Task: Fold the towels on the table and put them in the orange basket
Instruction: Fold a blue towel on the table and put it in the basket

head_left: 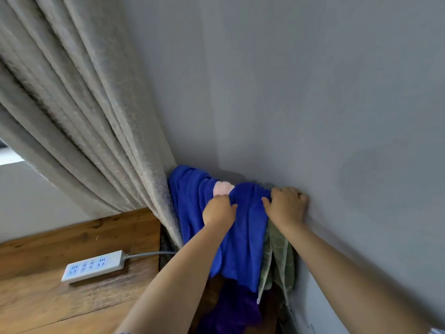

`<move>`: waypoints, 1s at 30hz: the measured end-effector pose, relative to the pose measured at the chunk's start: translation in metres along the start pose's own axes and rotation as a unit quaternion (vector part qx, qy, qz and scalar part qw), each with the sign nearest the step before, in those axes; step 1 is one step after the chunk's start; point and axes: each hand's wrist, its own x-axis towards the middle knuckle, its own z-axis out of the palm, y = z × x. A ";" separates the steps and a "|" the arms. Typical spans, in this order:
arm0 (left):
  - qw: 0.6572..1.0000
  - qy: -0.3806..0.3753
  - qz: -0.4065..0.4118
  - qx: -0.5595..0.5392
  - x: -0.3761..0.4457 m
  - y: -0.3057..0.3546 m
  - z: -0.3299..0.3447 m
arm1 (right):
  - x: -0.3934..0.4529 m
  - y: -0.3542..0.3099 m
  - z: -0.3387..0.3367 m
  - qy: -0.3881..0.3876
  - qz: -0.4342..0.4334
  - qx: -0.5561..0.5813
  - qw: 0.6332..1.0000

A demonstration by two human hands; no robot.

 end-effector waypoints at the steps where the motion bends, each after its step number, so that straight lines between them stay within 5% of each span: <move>1: 1.000 0.005 -0.002 -0.012 0.003 0.001 0.002 | 0.001 -0.001 0.000 0.002 0.001 0.009 1.000; 13: 0.981 0.059 0.075 -0.171 0.021 -0.028 -0.005 | 0.001 -0.007 -0.001 0.076 0.062 0.165 0.982; 21: 0.887 0.151 0.093 -0.426 -0.010 -0.029 -0.057 | -0.008 -0.033 -0.049 0.182 0.077 0.431 0.880; 30: 0.819 0.299 -0.004 -0.489 -0.165 -0.119 -0.093 | -0.113 -0.127 -0.086 0.065 -0.139 0.534 0.832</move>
